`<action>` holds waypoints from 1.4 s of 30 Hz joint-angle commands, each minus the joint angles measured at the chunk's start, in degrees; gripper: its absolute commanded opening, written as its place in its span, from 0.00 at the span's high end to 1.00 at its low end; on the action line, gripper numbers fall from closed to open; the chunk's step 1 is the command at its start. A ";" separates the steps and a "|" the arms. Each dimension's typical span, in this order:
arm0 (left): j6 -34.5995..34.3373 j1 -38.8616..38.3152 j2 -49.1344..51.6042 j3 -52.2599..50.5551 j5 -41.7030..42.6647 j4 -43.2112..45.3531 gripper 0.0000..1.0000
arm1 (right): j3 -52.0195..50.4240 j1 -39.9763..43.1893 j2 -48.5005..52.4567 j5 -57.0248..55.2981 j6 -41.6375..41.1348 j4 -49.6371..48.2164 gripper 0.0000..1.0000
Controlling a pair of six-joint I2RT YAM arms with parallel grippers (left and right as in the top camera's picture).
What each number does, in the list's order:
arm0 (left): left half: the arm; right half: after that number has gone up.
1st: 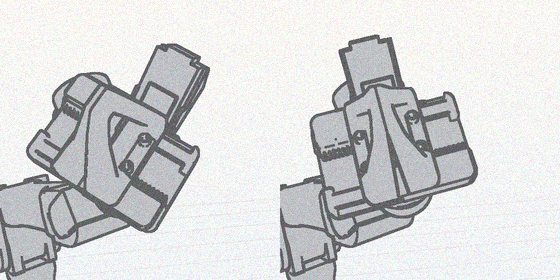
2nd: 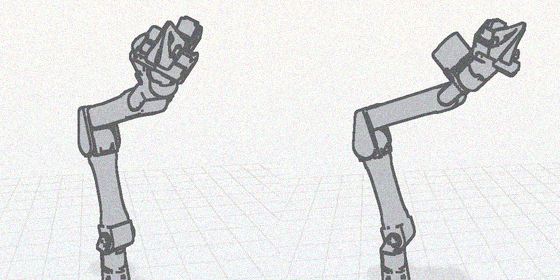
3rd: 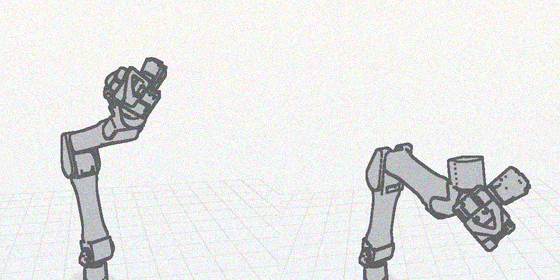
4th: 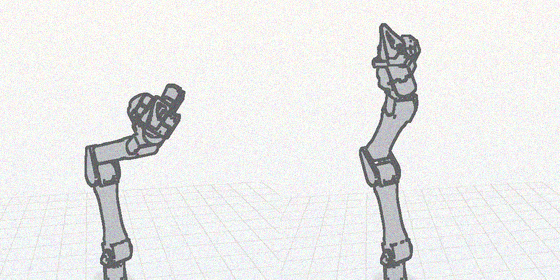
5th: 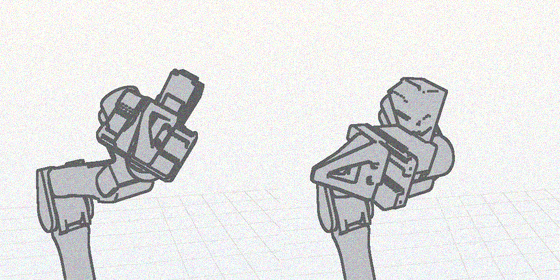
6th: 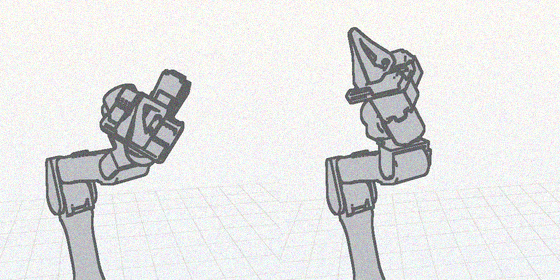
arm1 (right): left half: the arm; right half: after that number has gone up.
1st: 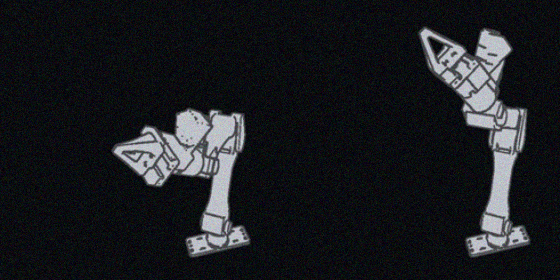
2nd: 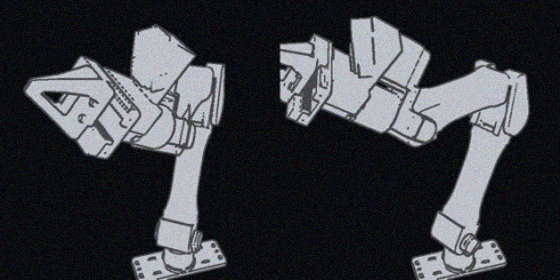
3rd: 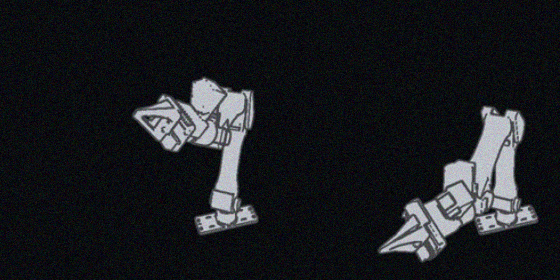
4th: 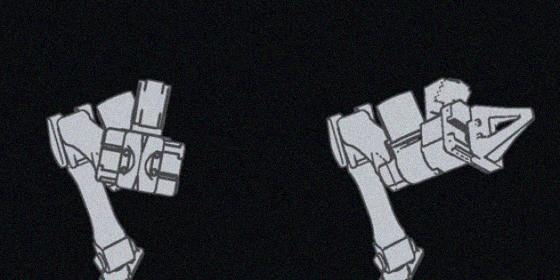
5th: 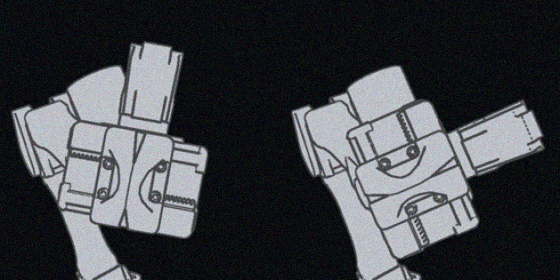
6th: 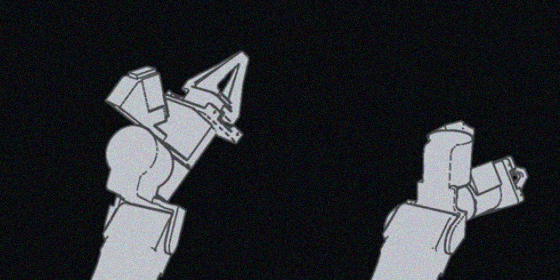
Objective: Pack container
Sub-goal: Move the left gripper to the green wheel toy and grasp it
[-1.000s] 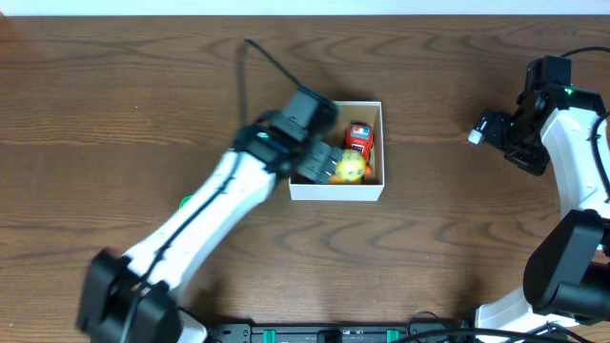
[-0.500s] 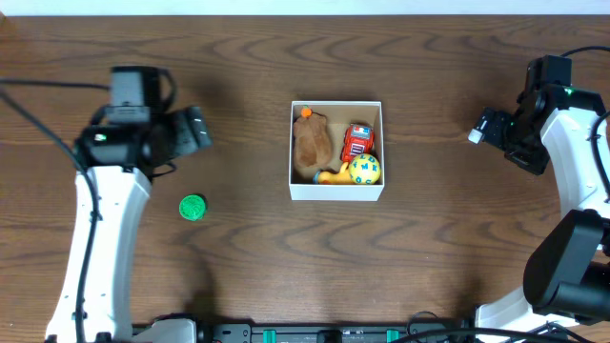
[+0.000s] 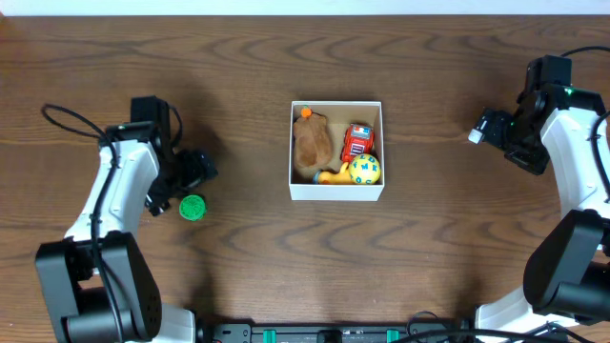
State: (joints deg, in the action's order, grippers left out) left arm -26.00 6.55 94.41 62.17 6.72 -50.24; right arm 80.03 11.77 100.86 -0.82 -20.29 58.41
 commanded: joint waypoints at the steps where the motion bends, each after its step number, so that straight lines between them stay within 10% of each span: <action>1: -1.99 0.02 0.35 -2.95 0.61 1.95 0.02 | -0.13 0.17 -0.07 0.28 0.92 -0.09 0.01; 42: -1.55 0.02 6.25 -11.50 -2.82 14.36 0.06 | -0.13 0.17 -0.07 0.26 1.09 0.76 0.01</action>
State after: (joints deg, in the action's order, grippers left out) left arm -27.18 6.44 97.93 51.46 3.64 -36.14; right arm 80.03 11.77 100.86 -0.82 -20.25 59.07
